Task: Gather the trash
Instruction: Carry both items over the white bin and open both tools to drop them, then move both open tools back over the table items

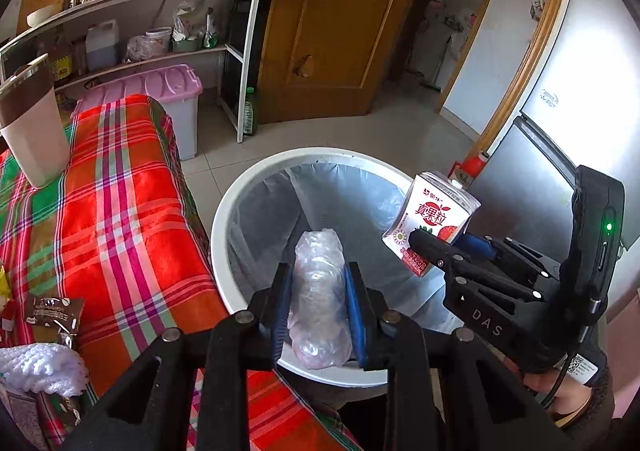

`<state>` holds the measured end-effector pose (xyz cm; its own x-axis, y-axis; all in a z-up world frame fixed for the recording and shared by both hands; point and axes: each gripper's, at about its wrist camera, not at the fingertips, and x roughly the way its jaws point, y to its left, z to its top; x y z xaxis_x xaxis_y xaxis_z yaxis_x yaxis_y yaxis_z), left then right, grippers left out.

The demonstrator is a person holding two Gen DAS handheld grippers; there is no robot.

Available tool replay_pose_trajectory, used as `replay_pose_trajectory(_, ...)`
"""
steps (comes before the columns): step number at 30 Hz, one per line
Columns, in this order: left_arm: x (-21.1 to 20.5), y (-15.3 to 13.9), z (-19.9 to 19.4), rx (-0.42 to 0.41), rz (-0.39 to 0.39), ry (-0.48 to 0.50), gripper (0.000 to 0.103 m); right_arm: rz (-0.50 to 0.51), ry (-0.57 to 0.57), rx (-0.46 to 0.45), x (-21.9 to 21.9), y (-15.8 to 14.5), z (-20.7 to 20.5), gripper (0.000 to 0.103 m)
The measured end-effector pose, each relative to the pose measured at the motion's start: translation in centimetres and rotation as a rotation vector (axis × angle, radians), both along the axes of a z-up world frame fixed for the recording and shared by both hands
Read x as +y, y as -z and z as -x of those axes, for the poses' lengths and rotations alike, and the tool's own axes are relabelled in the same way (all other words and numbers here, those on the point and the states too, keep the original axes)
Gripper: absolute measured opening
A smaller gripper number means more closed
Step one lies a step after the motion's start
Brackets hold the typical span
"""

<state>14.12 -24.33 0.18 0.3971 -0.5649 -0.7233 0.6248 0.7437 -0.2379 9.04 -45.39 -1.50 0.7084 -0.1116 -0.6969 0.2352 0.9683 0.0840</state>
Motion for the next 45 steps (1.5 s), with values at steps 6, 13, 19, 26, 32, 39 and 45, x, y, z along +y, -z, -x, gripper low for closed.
replay_pose_trajectory(6, -0.6, 0.8, -0.1, 0.002, -0.024, -0.012, 0.041, 0.004, 0.000, 0.038, -0.3, 1.4, -0.6, 0.048)
replay_pose_trajectory(13, 0.4, 0.4, 0.1, -0.011, -0.011, -0.032, 0.054, -0.010, 0.031, 0.015, -0.4, 1.3, 0.1, 0.056)
replay_pose_trajectory(19, 3.3, -0.8, 0.9, -0.029, 0.024, -0.075, 0.064, -0.027, 0.012, -0.036, 0.8, -0.1, 1.4, 0.059)
replay_pose_trajectory(26, 8.4, -2.8, 2.9, -0.097, 0.036, -0.148, 0.069, -0.043, -0.042, -0.121, 3.8, -2.4, 3.0, 0.065)
replay_pose_trajectory(32, 13.8, -3.8, 4.5, -0.150, 0.032, -0.248, 0.071, -0.080, -0.150, -0.161, 7.8, -4.0, 3.6, 0.065)
replay_pose_trajectory(39, 20.2, -3.5, 5.8, -0.166, 0.010, -0.387, 0.072, -0.093, -0.264, -0.179, 12.9, -4.7, 3.7, 0.065)
replay_pose_trajectory(45, 25.8, -2.4, 6.4, -0.153, 0.007, -0.495, 0.073, -0.099, -0.354, -0.166, 17.2, -4.5, 3.1, 0.066)
